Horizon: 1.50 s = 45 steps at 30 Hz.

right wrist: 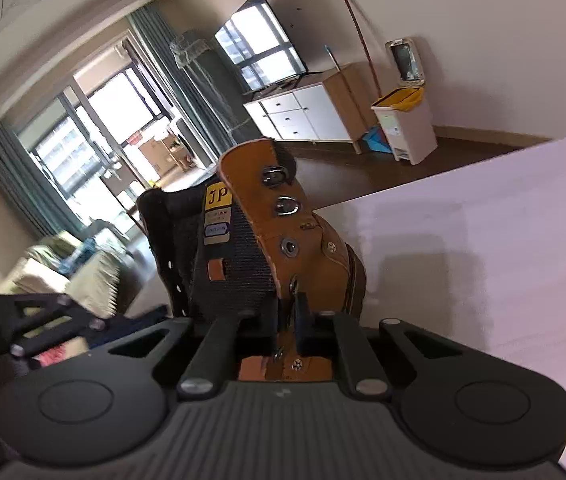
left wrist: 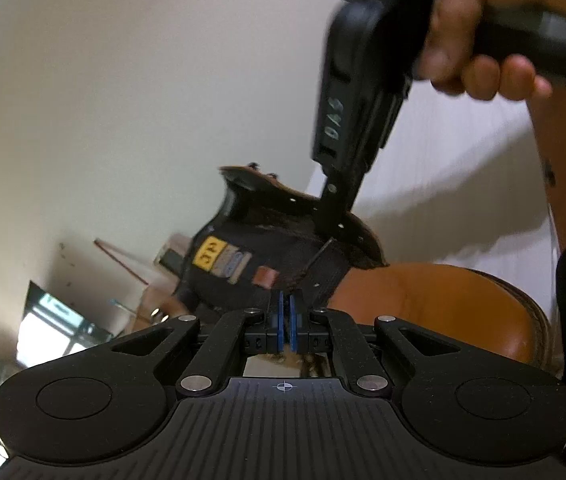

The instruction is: Lace up shoes with both hands

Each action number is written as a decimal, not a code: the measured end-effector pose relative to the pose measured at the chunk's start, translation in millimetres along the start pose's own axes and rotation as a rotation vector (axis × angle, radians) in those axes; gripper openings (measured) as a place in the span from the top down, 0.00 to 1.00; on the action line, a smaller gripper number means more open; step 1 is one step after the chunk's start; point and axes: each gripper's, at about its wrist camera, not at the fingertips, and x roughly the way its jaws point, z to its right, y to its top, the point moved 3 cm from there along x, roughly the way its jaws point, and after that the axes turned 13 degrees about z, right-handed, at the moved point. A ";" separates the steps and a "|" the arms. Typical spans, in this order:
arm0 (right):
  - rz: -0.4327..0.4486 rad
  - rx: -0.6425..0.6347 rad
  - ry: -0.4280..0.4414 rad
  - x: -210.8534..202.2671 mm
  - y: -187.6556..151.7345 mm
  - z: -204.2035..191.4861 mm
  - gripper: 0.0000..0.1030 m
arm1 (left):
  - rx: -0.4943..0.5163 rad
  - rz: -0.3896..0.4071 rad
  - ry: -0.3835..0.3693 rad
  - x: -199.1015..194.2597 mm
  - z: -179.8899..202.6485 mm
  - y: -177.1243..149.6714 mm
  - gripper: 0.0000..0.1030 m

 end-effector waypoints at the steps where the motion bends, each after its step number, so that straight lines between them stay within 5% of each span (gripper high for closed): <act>1: 0.002 0.016 0.013 -0.1 -0.2 4.1 0.92 | 0.025 -0.017 0.001 6.2 3.4 1.2 0.97; 9: 0.012 0.060 0.072 -0.3 2.8 11.1 0.92 | 0.148 -0.084 0.006 36.2 15.3 6.0 0.97; 19: 0.018 0.087 0.111 -4.0 2.4 15.4 0.92 | 0.422 -0.172 0.034 49.7 45.4 1.5 0.97; 34: 0.023 0.096 0.130 -2.5 0.4 13.4 0.92 | 0.376 -0.174 0.016 51.1 37.9 -9.8 0.97; 45: 0.036 0.077 0.163 -8.8 0.3 14.1 0.89 | 0.532 -0.160 -0.027 50.1 54.7 -24.8 0.97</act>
